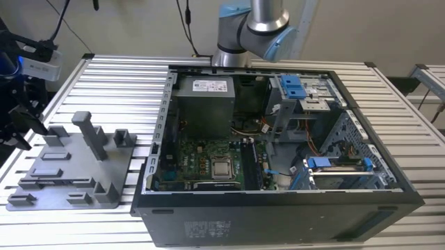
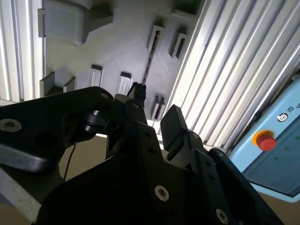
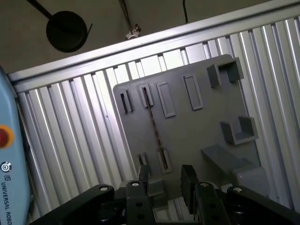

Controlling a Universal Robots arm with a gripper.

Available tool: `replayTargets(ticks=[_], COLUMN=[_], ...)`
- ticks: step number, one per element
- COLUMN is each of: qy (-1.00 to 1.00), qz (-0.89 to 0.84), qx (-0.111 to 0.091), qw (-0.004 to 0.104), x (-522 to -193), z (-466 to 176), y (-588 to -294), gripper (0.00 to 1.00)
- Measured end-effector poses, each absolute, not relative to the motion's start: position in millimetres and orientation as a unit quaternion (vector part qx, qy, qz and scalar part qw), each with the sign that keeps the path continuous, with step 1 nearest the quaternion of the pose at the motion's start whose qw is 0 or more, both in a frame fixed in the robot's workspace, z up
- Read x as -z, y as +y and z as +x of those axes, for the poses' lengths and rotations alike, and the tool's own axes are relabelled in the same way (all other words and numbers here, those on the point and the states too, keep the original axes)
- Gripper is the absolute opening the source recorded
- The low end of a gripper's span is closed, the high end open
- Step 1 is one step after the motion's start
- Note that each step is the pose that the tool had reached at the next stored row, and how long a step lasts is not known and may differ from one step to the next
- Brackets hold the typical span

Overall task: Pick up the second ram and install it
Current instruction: 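Pick up the second ram and move it above second insertion slot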

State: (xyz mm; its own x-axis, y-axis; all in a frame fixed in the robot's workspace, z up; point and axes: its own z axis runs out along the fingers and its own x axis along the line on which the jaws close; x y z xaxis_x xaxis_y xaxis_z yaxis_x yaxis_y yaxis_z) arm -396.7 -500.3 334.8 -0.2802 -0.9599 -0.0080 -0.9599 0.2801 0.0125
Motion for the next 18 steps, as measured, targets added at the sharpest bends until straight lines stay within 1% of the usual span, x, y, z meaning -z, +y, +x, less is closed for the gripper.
replayTargets(ticks=[18], qy=[-0.8], qz=[0.6], qx=[0.007], qw=[0.001], x=[-320], z=[-397], y=[-500], gripper=[0.42])
